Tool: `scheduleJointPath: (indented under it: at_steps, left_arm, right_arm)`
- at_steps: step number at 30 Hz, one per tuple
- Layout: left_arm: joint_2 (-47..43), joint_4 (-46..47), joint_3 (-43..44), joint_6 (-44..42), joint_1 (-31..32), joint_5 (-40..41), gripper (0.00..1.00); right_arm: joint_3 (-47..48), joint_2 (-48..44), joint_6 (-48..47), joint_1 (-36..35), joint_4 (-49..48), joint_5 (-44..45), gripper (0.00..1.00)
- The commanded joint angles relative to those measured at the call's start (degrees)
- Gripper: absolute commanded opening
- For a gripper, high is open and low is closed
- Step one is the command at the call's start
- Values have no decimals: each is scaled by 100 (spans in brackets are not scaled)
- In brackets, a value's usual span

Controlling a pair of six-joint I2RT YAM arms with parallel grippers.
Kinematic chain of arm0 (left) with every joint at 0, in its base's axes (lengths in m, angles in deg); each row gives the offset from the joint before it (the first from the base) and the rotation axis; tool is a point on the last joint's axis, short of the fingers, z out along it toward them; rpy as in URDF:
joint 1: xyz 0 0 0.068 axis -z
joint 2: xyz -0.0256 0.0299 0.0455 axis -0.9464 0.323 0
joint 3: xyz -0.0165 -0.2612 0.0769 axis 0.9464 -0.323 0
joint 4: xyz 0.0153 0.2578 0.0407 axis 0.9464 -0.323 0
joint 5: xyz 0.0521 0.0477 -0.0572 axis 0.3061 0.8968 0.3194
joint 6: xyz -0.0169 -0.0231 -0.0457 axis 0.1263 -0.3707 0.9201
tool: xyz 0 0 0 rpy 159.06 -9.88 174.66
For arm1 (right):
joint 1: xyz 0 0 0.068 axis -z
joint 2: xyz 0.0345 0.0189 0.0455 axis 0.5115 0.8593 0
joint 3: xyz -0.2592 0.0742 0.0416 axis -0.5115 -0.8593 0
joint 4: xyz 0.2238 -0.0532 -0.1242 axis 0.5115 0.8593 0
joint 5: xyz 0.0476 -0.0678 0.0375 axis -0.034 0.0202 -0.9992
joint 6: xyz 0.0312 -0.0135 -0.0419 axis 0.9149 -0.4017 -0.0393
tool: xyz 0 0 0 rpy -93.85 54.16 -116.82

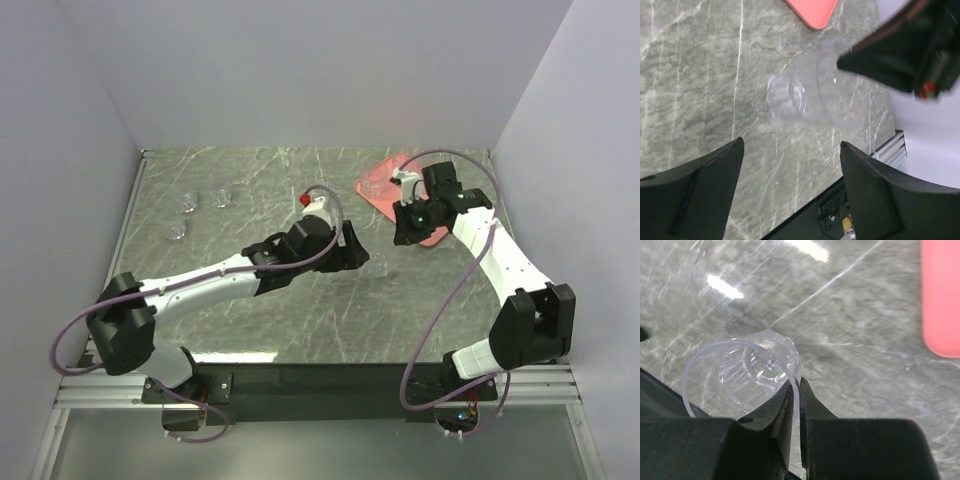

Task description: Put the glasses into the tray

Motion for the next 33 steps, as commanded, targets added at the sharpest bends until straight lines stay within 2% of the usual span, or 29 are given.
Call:
scheduleJointPath:
  at_steps: [1,6,11,15,20,27,30,33]
  left_arm:
    - [-478,448,-213,-477,-26,-15,84]
    - [-1048,509,-661,-882,-211,-6,93]
    - [-1585,273,-987,-1356,-650,3,99]
    - [-2146,-96,-1014,-1831,-1002,178,99]
    - [-2814,-482,-1005,-2516,-1740,178,99]
    - [-3484,-607,-1435,-3483,-2048,1188,99]
    - [-3739,-449,-1751,-3598,-2057,1575,99]
    - [-3862,-484,-1717,-3721,-2048,1830,99]
  right_arm:
    - [265,138,-102,384,-434,-359,0]
    - [502,394,117,885,-962,-254,0]
    - [730,815,557,1299,-1541,-61,0]
    - [1046,1175,750,1421,-1814,316,0]
    - [1450,1650,1058,1449,-2158,844,0]
    - [1943,2353,1532,1449,-2377,1345,0]
    - [2084,2564,1690,1457,-2491,1459,0]
    - [2268,2810,1892,1457,-2588,1626,0]
